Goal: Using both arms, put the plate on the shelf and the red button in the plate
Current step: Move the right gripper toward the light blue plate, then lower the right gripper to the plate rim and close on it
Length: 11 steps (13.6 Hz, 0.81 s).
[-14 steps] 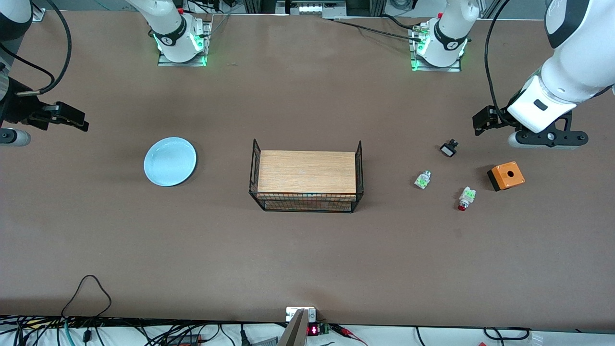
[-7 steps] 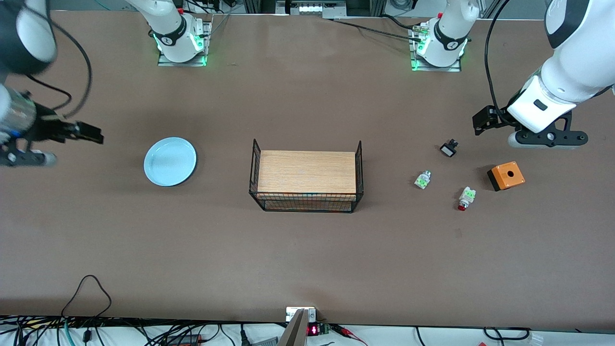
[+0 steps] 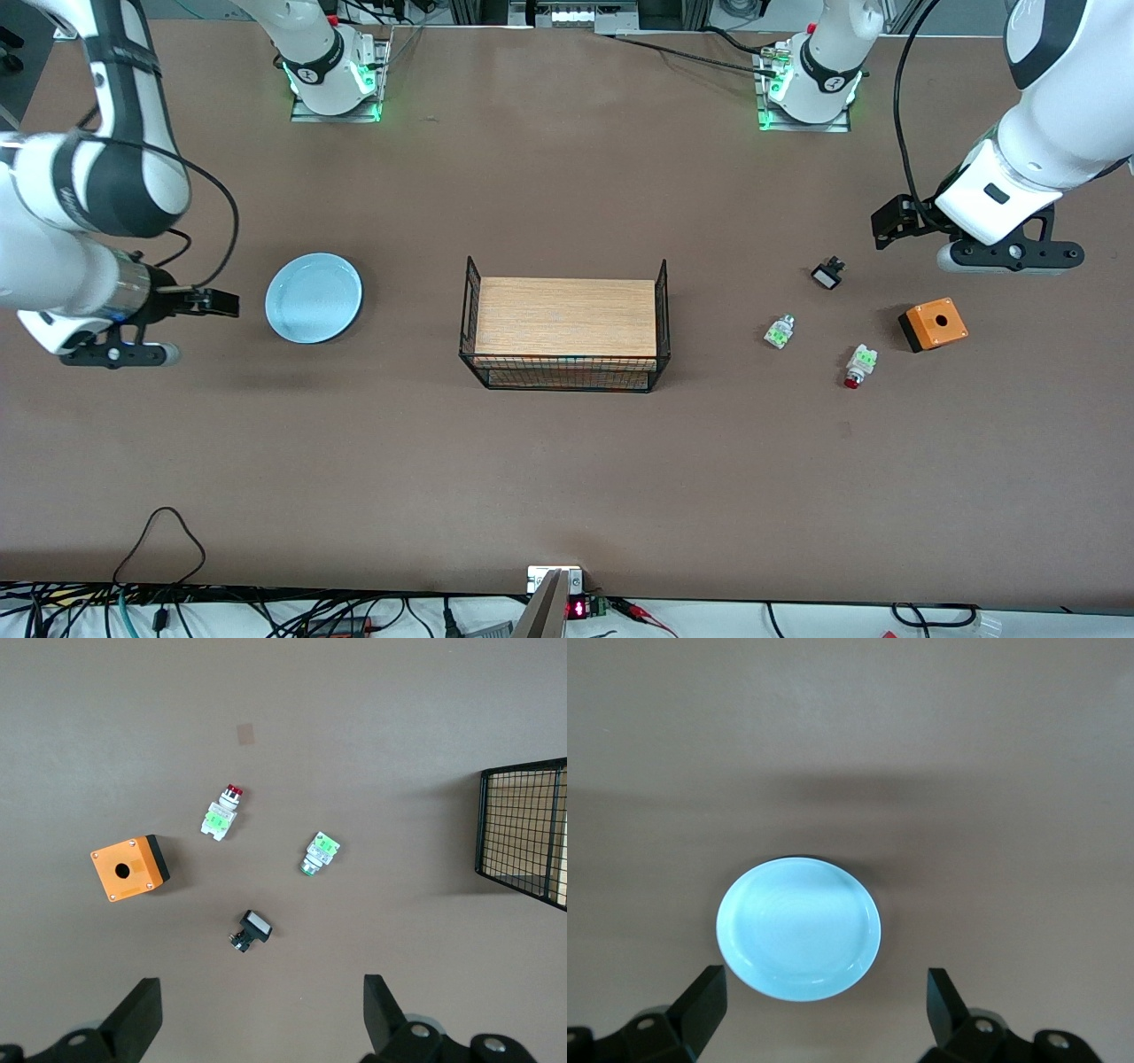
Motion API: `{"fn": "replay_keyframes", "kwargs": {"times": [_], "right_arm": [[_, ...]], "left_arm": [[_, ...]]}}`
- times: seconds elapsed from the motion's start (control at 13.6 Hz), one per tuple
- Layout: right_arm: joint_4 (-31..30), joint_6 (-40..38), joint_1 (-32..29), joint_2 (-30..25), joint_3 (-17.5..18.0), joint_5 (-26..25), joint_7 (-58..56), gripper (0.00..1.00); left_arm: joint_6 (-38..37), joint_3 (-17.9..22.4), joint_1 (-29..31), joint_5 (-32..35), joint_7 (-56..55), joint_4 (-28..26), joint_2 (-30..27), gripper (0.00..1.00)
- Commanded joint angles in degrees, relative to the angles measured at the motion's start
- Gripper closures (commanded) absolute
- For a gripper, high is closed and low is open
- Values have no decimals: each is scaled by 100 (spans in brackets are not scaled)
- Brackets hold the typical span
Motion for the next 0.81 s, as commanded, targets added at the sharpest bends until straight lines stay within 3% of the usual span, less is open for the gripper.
{"fn": "replay_keyframes", "kwargs": {"times": [0.0,0.52,0.74], "right_arm": [[-690,612,30,-47,-16,-98,10,0],[-2658,2782,-286,-222,-16,-441,-51,0],[-3020,3163,-339,-187,-7,-441,-60,0]], "left_arm": [[-74,-45,41,-51,132,61,-2,0],[-74,-45,50,-51,132,61,-2,0],[-74,-45,50,-59,132,61,-2,0]]}}
